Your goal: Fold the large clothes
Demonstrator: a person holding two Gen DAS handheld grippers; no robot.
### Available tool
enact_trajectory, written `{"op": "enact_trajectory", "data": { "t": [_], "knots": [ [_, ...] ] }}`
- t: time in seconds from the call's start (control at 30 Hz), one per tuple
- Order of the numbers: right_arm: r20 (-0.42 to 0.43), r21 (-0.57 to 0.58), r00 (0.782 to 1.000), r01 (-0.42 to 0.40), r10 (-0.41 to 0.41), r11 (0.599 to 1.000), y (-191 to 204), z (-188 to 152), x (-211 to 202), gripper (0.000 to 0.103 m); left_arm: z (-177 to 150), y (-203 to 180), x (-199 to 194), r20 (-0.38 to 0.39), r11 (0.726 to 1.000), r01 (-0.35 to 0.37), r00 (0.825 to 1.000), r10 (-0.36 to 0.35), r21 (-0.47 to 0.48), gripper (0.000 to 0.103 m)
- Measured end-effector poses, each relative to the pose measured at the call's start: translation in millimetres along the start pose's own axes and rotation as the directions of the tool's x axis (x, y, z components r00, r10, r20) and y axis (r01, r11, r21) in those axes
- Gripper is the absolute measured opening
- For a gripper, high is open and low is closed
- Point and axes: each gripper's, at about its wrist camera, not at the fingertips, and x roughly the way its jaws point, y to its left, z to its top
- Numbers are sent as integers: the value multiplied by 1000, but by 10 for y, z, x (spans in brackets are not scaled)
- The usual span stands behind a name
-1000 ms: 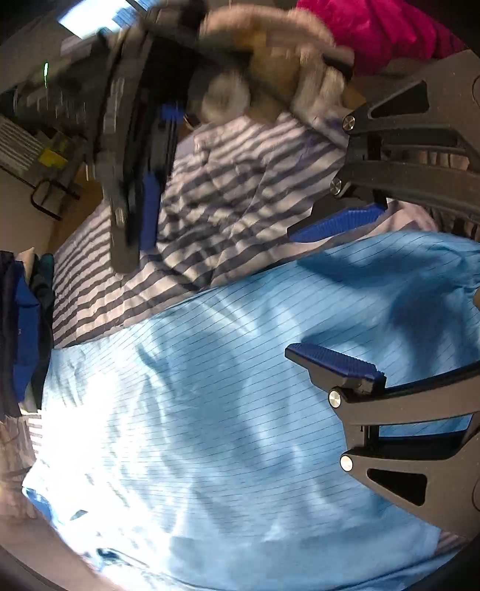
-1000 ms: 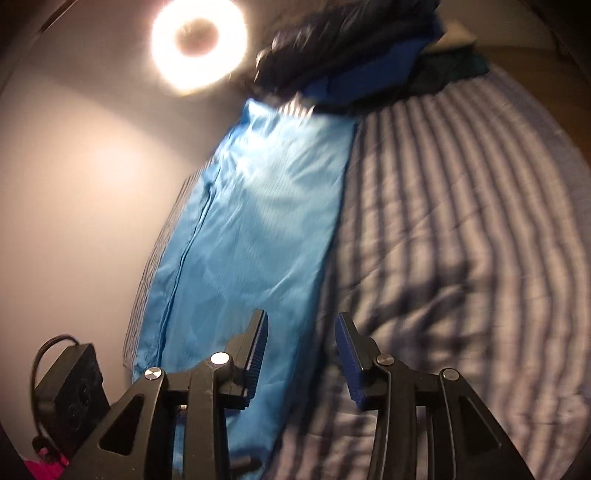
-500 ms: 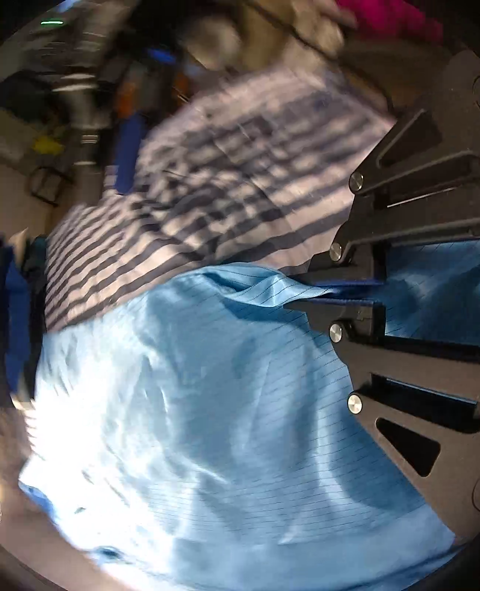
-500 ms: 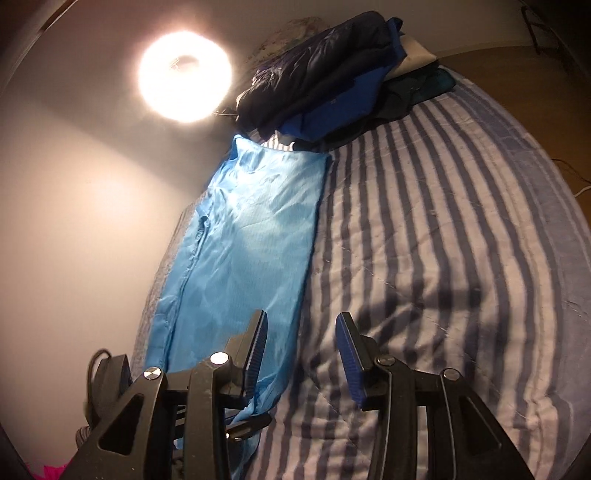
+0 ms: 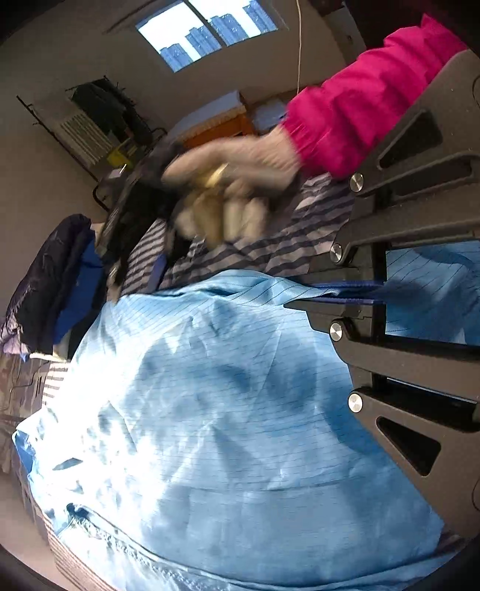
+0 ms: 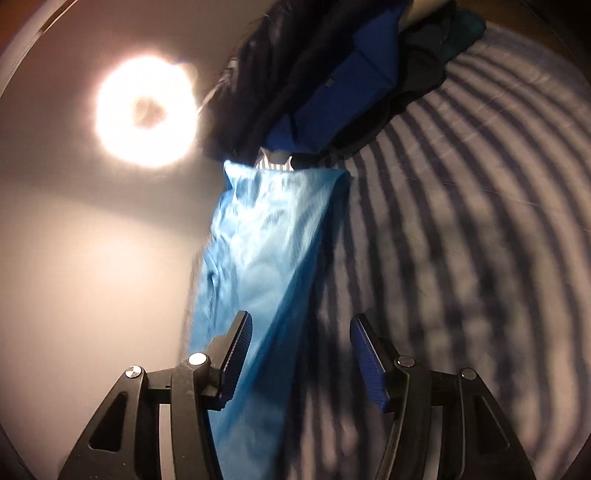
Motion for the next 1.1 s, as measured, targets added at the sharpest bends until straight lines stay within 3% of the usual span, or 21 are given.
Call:
{"op": "enact_trajectory", "data": {
  "t": [0.1, 0.17, 0.23, 0.27, 0.3, 0.33, 0.4, 0.57, 0.67, 0.83, 0.93, 1.1],
  "knots": [
    [10, 55, 1000, -7, 6, 998, -43, 167, 246, 66, -1, -37, -33, 3, 1000, 6, 1000, -6, 26, 1],
    [20, 80, 1000, 11, -13, 997, -55, 243, 384, 62, -17, -37, -30, 3, 999, 7, 1000, -8, 40, 1],
    [16, 68, 999, 34, -35, 997, -16, 291, 490, 43, -27, -18, -3, 1, 999, 23, 1000, -23, 32, 1],
    [1, 56, 999, 41, -42, 998, 20, 311, 556, 20, -51, -21, -12, 0, 999, 32, 1000, -32, 26, 1],
    [-20, 39, 998, 66, -65, 997, 74, 322, 618, 4, -70, -31, -16, 0, 999, 39, 999, -39, 23, 1],
    [-28, 16, 994, 104, -103, 994, 138, 335, 658, 2, -93, -50, -33, 2, 999, 47, 999, -47, 18, 1],
    [-14, -91, 978, 207, -209, 974, 387, 363, 656, 0, -86, -84, -36, 4, 998, 69, 998, -69, 8, 1],
    [143, -284, 961, 270, -238, 920, 963, 397, 272, 0, -63, -166, -141, 31, 992, 125, 992, -125, 8, 0],
    [163, -310, 920, 389, -355, 867, 1059, 370, 382, 0, -41, -39, -163, 34, 993, 118, 992, -117, -23, 0],
    [132, -346, 909, 416, -396, 841, 1245, 294, 602, 0, -137, 185, -275, 42, 993, 96, 995, -94, -70, 0],
    [140, -406, 888, 455, -438, 792, 1493, 227, 772, 0, -180, 312, -397, 63, 991, 90, 994, -84, -95, 0],
    [161, -474, 884, 460, -439, 751, 1972, 85, 923, 0, -276, 435, -593, 85, 991, 76, 994, -67, -107, 0]
  ]
}}
